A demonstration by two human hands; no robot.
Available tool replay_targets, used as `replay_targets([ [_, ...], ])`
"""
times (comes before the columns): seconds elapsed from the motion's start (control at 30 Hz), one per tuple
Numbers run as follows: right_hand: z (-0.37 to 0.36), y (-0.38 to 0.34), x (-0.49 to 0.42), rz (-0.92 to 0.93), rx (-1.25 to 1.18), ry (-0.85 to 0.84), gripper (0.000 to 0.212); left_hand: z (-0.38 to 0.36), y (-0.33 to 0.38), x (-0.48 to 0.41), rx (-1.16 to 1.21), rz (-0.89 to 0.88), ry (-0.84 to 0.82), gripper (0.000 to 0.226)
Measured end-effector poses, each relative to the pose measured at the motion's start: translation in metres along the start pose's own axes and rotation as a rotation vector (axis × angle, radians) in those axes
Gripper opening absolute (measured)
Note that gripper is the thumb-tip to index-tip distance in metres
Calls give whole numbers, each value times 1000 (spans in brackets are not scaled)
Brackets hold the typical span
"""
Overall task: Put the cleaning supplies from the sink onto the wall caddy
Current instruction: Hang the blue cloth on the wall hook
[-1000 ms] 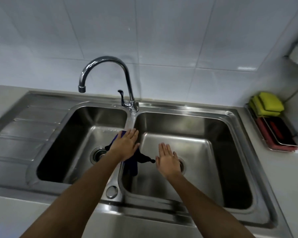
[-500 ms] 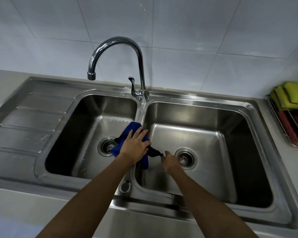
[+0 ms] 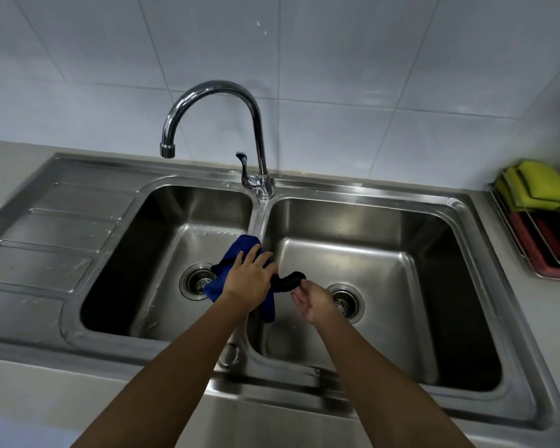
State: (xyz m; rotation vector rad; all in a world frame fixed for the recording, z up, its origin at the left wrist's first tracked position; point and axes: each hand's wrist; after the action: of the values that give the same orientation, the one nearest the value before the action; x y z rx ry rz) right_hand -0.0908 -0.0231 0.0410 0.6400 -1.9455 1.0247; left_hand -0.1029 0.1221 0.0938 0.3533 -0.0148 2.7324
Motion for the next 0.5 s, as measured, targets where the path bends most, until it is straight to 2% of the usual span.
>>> replay_targets([
  [0.27,-24,-61,48,92,-23,-96,11,15,-2,-6,125,100,183,23],
  [0.4,-49,-86,70,171,14,-146,16,36,-6,-13,251,171,212,17],
  [0.5,-67,-112,90,271,25,-138,20,65,-4,-21,413,202,329,14],
])
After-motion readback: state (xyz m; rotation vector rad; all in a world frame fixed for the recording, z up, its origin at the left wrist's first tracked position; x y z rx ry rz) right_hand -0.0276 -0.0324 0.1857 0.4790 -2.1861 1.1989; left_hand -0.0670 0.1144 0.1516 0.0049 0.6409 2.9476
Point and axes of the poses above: each hand's wrist, its own x-axis away from the middle knuckle, its own z-axis out of the back of the hand, y = z × x, and after that the axes turned 7 degrees about -z, right-handed
